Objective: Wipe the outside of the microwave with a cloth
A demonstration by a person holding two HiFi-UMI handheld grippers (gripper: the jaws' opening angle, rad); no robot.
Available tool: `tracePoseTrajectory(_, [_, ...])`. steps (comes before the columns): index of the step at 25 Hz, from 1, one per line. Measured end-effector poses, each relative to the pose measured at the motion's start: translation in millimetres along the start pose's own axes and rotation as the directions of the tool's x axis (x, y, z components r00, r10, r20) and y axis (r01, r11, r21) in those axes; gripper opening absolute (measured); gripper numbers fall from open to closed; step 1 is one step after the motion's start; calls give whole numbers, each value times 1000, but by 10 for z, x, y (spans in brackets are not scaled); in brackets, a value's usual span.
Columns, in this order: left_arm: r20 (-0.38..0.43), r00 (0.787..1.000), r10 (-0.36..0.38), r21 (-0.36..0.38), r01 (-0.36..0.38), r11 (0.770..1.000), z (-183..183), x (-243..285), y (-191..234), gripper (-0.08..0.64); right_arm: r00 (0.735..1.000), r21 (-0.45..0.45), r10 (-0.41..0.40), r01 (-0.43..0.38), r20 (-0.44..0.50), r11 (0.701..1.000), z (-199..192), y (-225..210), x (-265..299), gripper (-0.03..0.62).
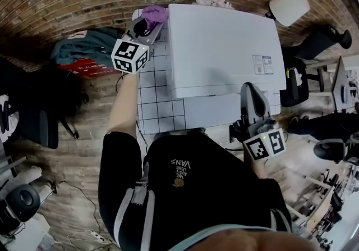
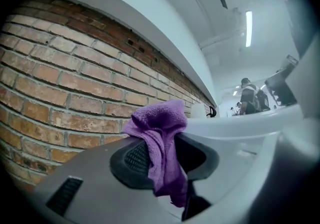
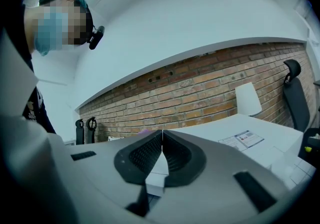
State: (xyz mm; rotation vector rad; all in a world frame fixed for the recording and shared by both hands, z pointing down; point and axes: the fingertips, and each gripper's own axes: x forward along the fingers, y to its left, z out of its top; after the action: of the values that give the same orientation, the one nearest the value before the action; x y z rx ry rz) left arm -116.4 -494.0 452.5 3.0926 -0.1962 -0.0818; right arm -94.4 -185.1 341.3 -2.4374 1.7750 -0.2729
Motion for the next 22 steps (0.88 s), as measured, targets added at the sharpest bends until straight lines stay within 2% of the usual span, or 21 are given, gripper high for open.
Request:
tracePoseTrajectory(5, [12, 1000, 14, 4, -15, 1000, -153, -520, -406, 130, 998, 16, 57, -57, -2, 998, -5, 126, 74, 0])
tracePoseTrajectory(10, [-30, 1000, 2, -25, -3, 1000, -484, -1090, -976, 130, 993, 24, 116, -115, -19, 993, -52, 305, 122, 0])
tracePoseTrajectory(14, [-49, 999, -15, -77, 11, 997, -636, -1422, -1400, 130, 989, 32, 144, -143, -30, 989, -110, 433, 139, 0])
tracePoseTrajectory(18, [-56, 998, -32, -116, 25, 993, -712, -1623, -1711, 130, 986, 35, 159, -158, -39, 987, -156, 541, 137, 0])
tracePoseTrajectory(22, [-50, 998, -42, -143, 35, 989, -777, -1621, -1774, 130, 987, 30, 159, -158, -39, 987, -181, 597, 100, 0])
